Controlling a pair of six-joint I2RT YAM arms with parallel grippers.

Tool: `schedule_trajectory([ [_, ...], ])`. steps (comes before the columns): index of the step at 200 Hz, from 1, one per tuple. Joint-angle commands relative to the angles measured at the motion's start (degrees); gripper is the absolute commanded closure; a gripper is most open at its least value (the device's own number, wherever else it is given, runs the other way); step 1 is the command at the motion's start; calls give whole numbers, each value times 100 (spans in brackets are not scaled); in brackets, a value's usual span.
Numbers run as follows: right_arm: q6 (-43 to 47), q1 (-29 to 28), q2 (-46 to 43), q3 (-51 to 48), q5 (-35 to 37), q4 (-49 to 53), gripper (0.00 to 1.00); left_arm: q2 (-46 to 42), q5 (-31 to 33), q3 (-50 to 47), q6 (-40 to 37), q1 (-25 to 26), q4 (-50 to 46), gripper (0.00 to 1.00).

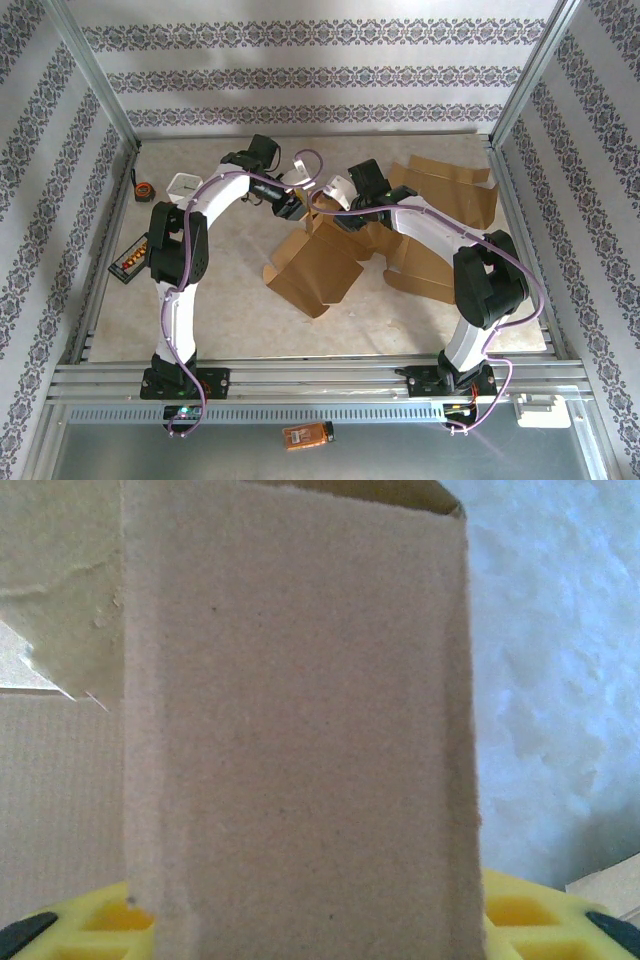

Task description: Fold the paper box

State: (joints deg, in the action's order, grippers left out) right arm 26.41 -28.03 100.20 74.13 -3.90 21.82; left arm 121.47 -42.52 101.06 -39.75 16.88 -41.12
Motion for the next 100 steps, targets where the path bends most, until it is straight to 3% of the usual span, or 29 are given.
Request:
schedule_trajectory([
  [1, 78, -73, 30, 128, -112, 101, 50, -4, -611, -22, 318, 75, -2, 53],
  [100, 0, -83, -30, 88, -159, 78, 49, -645, -384, -1749, 1821, 452, 2797, 62],
])
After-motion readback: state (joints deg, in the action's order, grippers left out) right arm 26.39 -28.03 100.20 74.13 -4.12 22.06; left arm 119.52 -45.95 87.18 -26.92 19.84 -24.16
